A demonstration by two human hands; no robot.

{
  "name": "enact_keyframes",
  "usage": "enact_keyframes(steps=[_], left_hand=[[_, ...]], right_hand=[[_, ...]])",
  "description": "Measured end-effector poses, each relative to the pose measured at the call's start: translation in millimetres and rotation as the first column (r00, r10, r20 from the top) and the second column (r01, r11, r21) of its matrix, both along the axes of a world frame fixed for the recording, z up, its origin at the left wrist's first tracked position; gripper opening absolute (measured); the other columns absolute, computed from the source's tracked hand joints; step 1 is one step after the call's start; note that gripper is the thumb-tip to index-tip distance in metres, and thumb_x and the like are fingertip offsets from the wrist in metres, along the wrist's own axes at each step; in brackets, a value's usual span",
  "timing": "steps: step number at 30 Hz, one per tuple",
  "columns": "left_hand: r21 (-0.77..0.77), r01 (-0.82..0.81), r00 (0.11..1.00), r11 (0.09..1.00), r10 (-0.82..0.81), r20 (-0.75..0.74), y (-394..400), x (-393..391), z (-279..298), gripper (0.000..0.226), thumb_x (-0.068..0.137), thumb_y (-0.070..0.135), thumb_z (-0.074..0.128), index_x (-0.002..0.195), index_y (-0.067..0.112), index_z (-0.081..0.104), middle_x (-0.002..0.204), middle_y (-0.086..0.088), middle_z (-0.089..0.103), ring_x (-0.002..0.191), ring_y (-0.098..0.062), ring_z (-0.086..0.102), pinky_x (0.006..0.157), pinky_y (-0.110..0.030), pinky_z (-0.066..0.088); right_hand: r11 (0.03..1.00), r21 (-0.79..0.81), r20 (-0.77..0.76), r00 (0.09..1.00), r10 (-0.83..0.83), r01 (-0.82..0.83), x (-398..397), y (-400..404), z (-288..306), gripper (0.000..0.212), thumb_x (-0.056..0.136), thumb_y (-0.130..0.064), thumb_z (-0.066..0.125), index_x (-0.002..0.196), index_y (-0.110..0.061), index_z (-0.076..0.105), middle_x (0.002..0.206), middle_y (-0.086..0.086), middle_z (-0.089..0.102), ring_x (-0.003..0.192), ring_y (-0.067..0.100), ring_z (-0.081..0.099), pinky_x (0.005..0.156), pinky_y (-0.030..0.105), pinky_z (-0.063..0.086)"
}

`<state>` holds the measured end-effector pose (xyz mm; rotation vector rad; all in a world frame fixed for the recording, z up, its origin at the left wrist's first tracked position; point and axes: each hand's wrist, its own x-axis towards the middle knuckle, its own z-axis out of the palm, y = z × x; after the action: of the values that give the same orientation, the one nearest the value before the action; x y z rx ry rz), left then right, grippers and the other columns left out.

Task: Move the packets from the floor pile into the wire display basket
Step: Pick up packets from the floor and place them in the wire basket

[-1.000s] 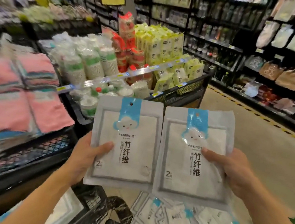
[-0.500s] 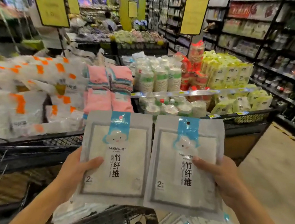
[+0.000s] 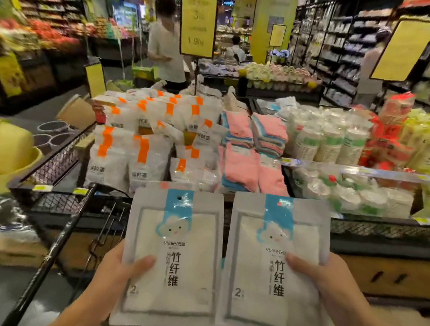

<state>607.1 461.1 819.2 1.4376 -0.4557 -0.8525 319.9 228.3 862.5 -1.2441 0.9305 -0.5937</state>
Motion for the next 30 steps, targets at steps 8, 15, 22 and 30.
enact_keyframes(steps=[8,15,22,30], left_hand=[[0.057,-0.084,0.995,0.995,0.087,-0.048,16,42,-27,0.099,0.036,0.037,0.100,0.122,0.008,0.062,0.104,-0.020,0.077,0.089,-0.041,0.076,0.062,-0.043,0.063],[0.171,-0.154,0.984,0.973,0.166,-0.062,-21,61,-63,0.059,0.071,0.019,0.084,0.125,0.012,0.060,0.101,-0.010,0.079,0.088,-0.032,0.077,0.072,-0.046,0.062],[0.293,-0.193,0.968,0.936,0.232,-0.101,-67,73,-125,0.036,0.088,0.006,0.073,0.120,0.017,0.063,0.102,-0.008,0.079,0.091,-0.029,0.077,0.081,-0.051,0.060],[0.415,-0.142,0.953,0.899,0.238,-0.188,-95,84,-218,0.031,0.090,0.003,0.070,0.119,0.013,0.065,0.106,-0.010,0.078,0.094,-0.031,0.076,0.082,-0.051,0.060]], right_hand=[[0.995,0.004,-0.029,0.994,0.101,-0.101,72,-12,-28,0.027,0.085,-0.002,0.076,0.112,0.001,0.075,0.104,0.020,0.078,0.095,0.038,0.076,0.092,0.049,0.057],[0.984,0.076,-0.071,0.983,0.166,-0.161,114,-65,-58,0.029,0.084,-0.001,0.077,0.113,-0.001,0.074,0.102,0.019,0.078,0.093,0.037,0.077,0.087,0.048,0.060],[0.974,0.143,-0.157,0.968,0.195,-0.173,131,-119,-121,0.026,0.085,-0.002,0.077,0.110,-0.004,0.073,0.097,0.013,0.080,0.087,0.031,0.078,0.075,0.041,0.061],[0.955,0.280,-0.299,0.937,0.182,-0.096,138,-139,-228,0.037,0.083,-0.008,0.080,0.118,-0.004,0.070,0.101,0.015,0.079,0.091,0.035,0.078,0.084,0.053,0.062]])
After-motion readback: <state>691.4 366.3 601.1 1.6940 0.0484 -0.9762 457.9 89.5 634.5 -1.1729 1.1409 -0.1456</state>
